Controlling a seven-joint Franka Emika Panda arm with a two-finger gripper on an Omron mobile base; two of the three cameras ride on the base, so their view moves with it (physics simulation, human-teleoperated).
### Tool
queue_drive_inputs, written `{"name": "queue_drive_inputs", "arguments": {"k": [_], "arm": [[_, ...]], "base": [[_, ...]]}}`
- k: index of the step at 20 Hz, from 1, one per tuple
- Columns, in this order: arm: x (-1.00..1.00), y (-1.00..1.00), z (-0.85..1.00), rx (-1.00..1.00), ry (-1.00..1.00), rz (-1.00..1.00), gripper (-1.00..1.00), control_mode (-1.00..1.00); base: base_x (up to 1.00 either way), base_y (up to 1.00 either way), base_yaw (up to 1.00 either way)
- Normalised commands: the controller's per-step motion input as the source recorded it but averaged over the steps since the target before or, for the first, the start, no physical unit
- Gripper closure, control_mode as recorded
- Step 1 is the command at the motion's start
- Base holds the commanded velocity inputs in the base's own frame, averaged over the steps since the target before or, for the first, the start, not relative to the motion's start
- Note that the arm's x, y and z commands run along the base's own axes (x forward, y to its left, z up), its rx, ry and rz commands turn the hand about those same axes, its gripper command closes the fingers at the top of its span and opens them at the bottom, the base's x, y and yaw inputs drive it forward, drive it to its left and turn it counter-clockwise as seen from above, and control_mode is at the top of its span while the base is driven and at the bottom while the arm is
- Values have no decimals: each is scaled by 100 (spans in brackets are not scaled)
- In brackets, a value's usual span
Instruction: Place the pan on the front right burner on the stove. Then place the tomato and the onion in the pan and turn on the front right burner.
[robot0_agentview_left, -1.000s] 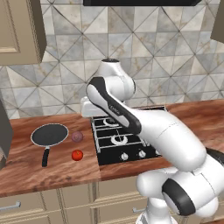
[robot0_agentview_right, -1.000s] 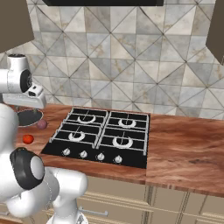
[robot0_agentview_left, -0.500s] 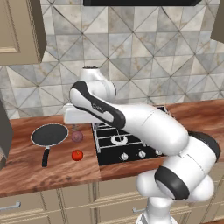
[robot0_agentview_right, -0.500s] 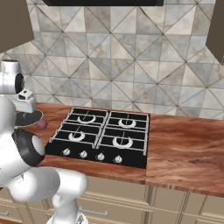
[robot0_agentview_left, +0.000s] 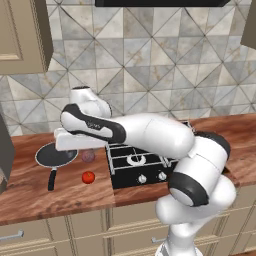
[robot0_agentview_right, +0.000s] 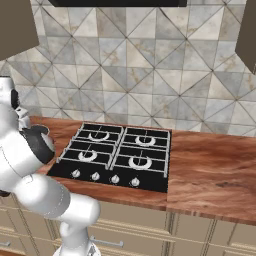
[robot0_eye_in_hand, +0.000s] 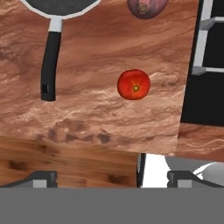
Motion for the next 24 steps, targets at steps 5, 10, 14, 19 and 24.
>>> {"name": "queue_drive_inputs", "arguments": {"k": [5, 10, 14, 19, 24], "arm": [[16, 47, -29, -9, 0, 0, -100, -100], [20, 51, -23, -7, 0, 0, -100, -100], [20, 50, -27, -12, 0, -2, -100, -100], [32, 43, -34, -12, 0, -3, -100, -100], [40, 34, -28, -10, 0, -5, -100, -100]], "base": [[0, 0, 0], [0, 0, 0], [0, 0, 0], [0, 0, 0], [0, 0, 0]]}}
